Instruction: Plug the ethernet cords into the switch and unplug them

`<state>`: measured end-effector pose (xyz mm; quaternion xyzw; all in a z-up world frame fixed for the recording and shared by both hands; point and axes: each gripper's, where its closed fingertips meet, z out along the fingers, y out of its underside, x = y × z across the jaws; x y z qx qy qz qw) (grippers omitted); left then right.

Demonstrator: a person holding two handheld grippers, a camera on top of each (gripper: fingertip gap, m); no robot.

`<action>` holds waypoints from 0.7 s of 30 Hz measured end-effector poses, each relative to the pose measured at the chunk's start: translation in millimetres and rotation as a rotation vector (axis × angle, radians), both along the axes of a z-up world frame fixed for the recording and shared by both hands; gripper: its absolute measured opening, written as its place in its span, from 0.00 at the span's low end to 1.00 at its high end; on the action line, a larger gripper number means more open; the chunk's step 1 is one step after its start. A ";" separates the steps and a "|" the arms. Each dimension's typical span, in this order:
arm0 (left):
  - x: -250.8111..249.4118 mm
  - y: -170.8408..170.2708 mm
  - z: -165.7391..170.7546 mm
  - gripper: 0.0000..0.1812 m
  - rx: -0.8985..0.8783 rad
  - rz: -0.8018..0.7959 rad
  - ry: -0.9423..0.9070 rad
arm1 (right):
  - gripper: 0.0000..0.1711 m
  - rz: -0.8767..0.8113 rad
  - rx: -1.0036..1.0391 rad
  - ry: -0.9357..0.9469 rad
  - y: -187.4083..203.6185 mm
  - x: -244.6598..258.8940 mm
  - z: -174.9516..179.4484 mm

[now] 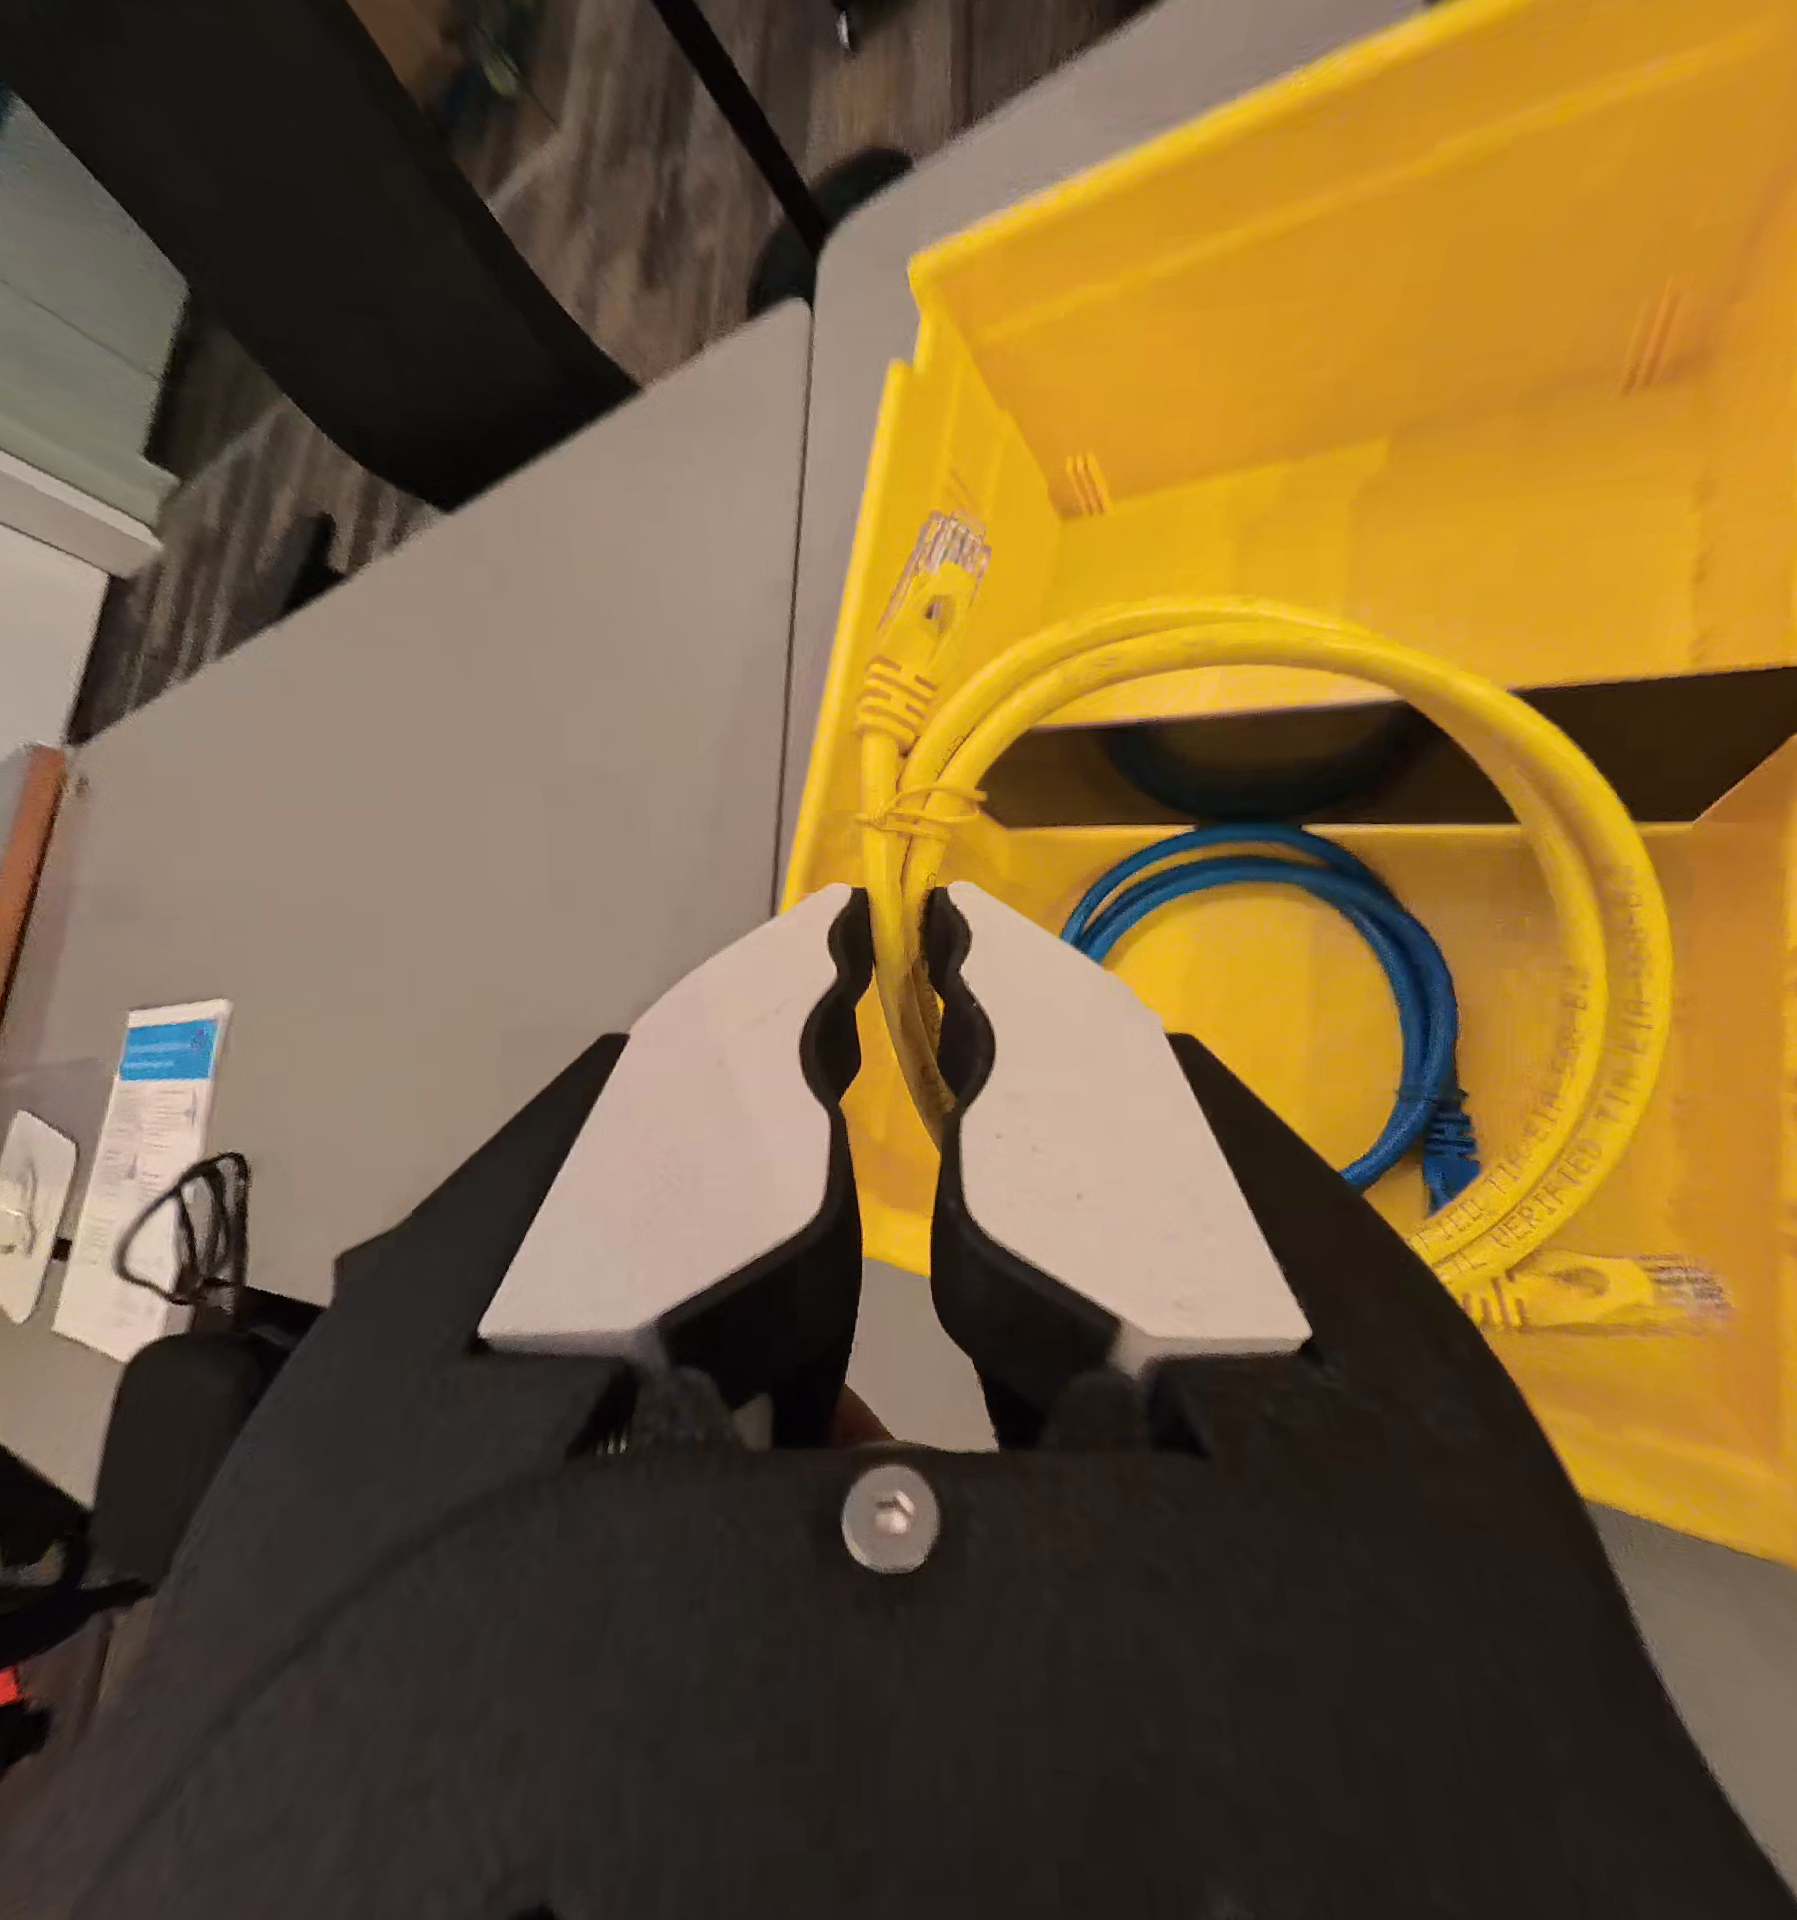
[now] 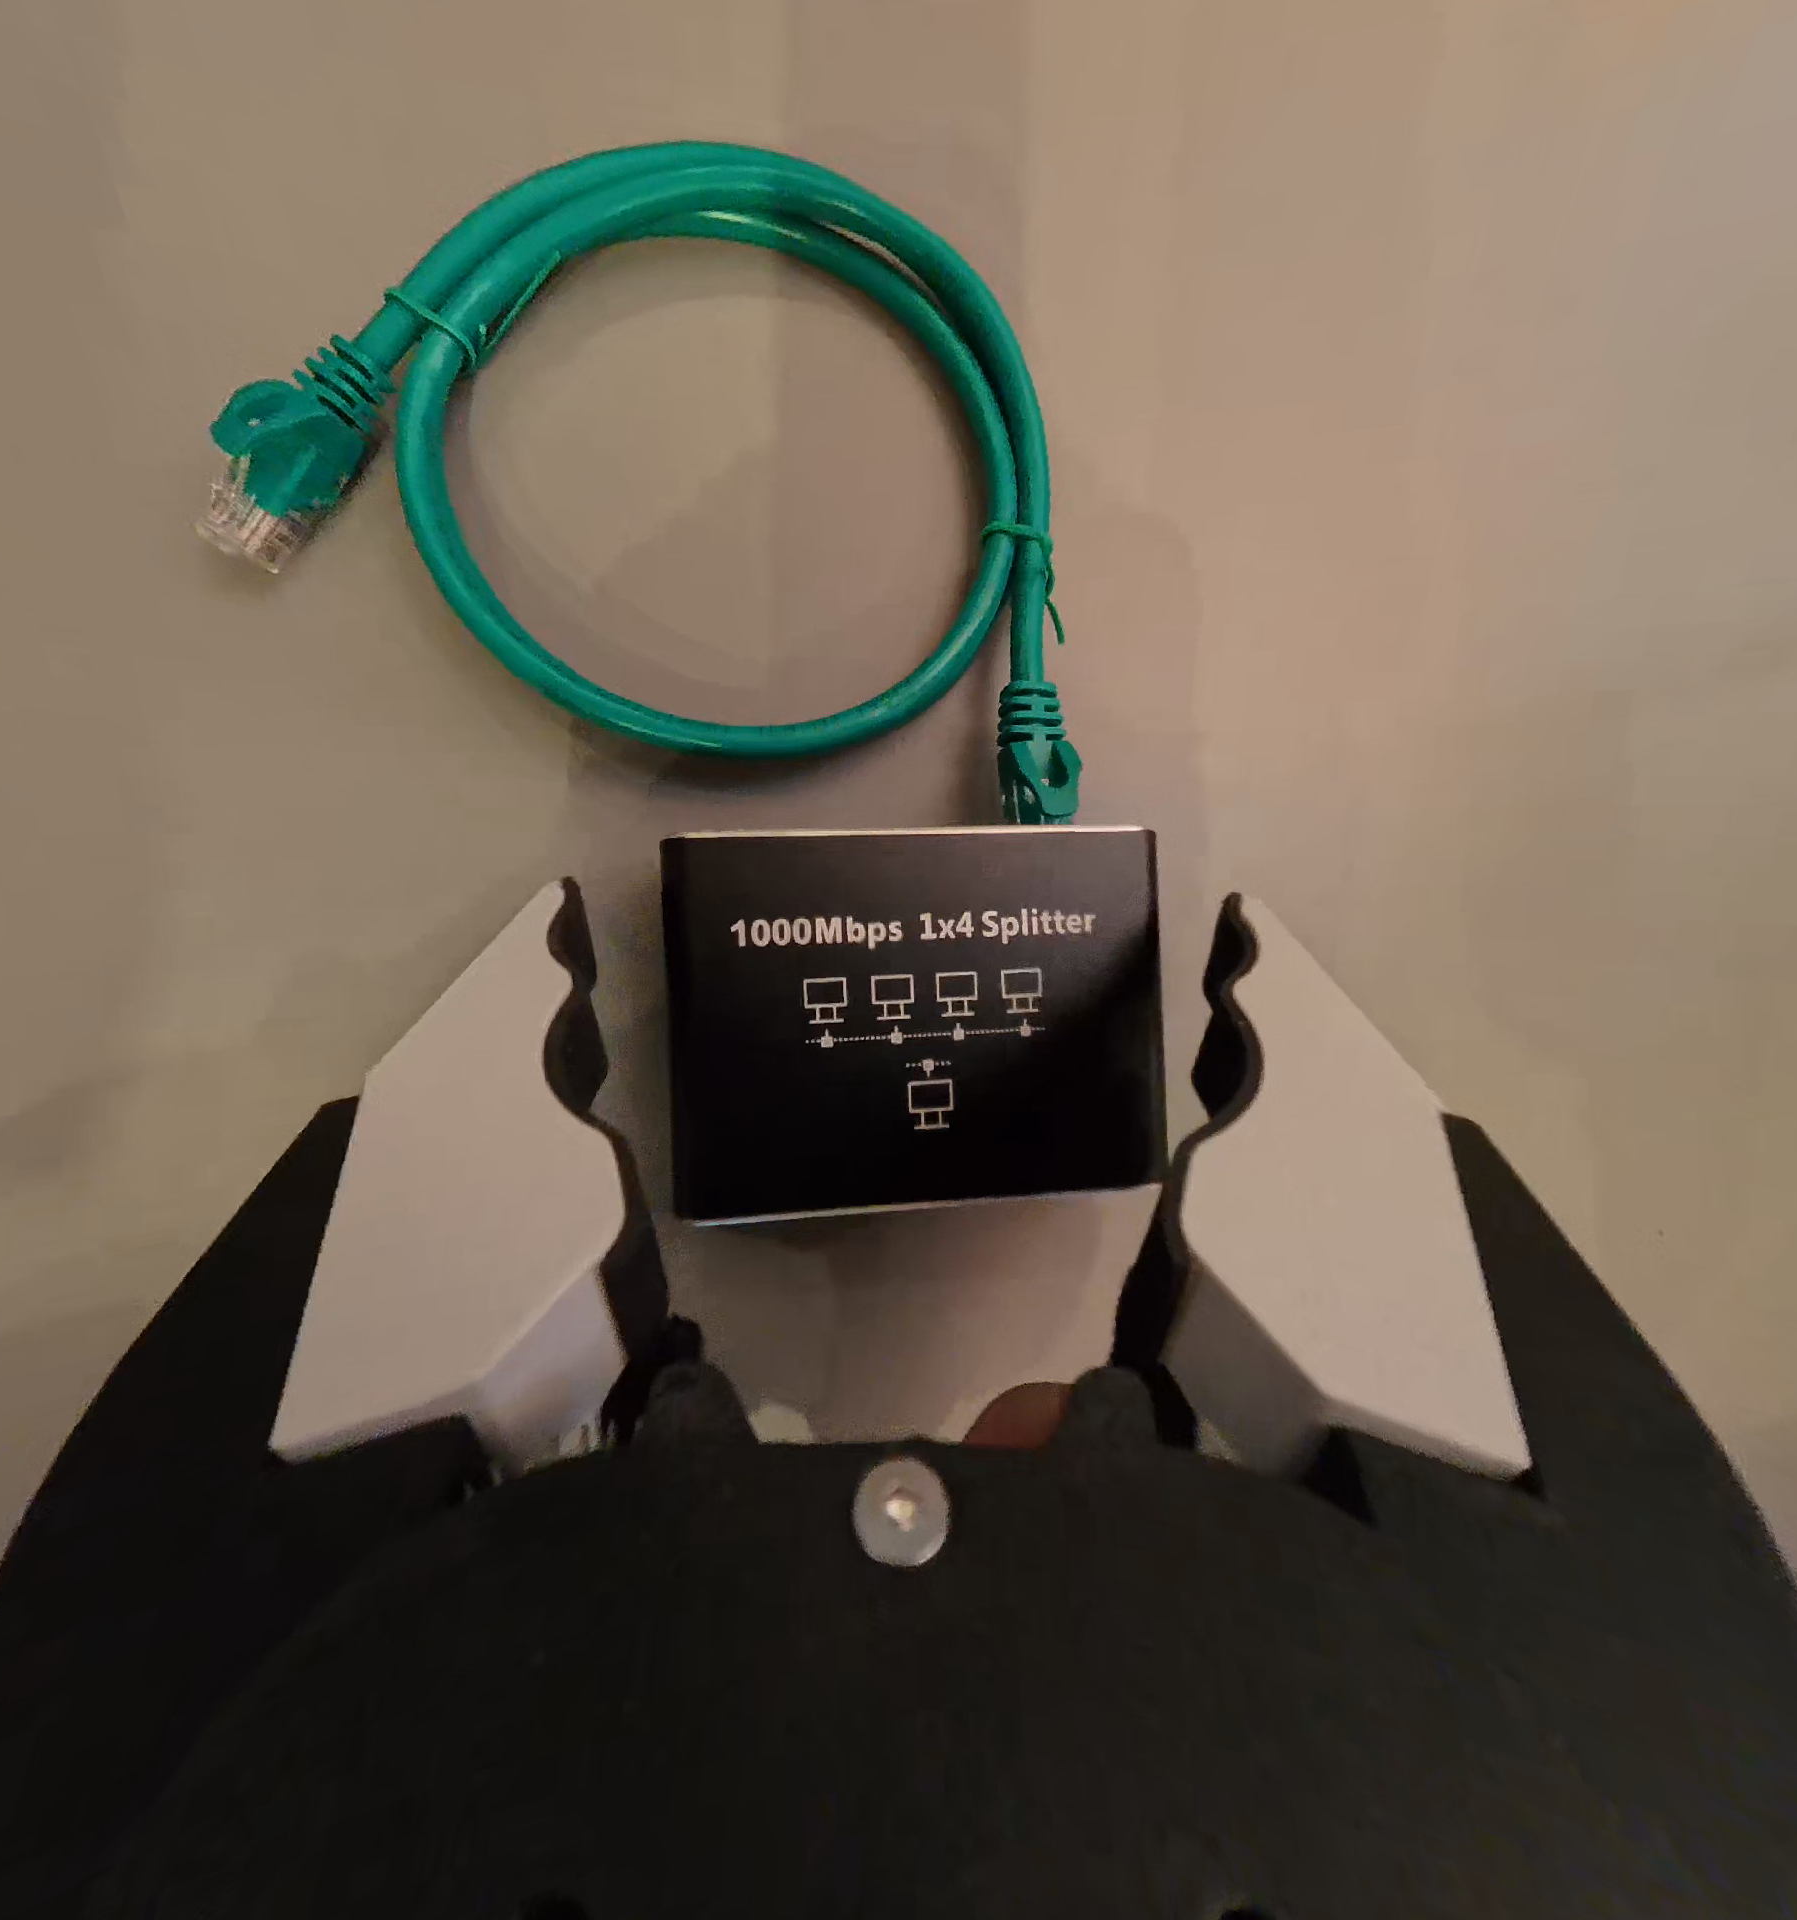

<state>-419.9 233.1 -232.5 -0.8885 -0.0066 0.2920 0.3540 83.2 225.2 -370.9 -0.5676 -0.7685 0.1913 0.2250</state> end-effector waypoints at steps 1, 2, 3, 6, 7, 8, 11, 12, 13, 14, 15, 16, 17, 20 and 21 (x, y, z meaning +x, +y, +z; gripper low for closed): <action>3.0 -0.7 12.0 0.06 0.017 -0.006 0.030 | 0.67 -0.011 0.000 0.002 1.6 1.5 0.9; 7.0 -0.6 25.4 0.06 0.043 -0.019 0.059 | 0.67 -0.020 0.005 -0.005 3.5 4.4 1.3; 13.0 0.1 38.5 0.06 0.076 -0.036 0.069 | 0.68 -0.024 0.010 -0.004 4.5 7.0 2.6; 30.5 -1.6 76.5 0.06 0.126 -0.082 0.141 | 0.68 -0.040 0.008 0.033 5.2 12.5 14.8; 39.9 -1.5 88.2 0.06 0.146 -0.106 0.150 | 0.67 -0.049 0.017 0.053 6.9 13.8 21.3; 51.6 -1.0 99.5 0.06 0.166 -0.140 0.158 | 0.65 -0.060 0.024 0.083 8.7 14.0 29.9; 100.3 2.4 126.9 0.06 0.216 -0.293 0.192 | 0.57 -0.085 0.027 0.200 10.2 9.8 63.9; 119.3 3.8 131.9 0.06 0.224 -0.345 0.195 | 0.54 -0.087 0.030 0.228 9.2 7.7 75.4; 141.1 5.5 135.0 0.06 0.229 -0.411 0.204 | 0.52 -0.082 0.035 0.264 6.7 3.7 88.2; 164.4 7.1 136.0 0.06 0.227 -0.486 0.231 | 0.49 -0.082 0.044 0.310 4.6 -2.4 102.9; 183.2 8.1 135.1 0.06 0.218 -0.520 0.252 | 0.46 -0.088 0.048 0.357 3.1 -9.6 117.5; 204.9 9.5 131.9 0.06 0.212 -0.574 0.258 | 0.43 -0.084 0.038 0.405 -1.0 -17.6 131.9; 228.9 10.4 127.0 0.06 0.209 -0.643 0.249 | 0.40 -0.081 0.027 0.457 -5.1 -26.4 146.6; 288.5 10.8 111.2 0.06 0.209 -0.785 0.196 | 0.38 -0.101 0.053 0.542 -6.9 -48.6 175.4; 305.7 10.6 106.1 0.06 0.216 -0.823 0.177 | 0.38 -0.106 0.059 0.573 -7.3 -55.2 183.5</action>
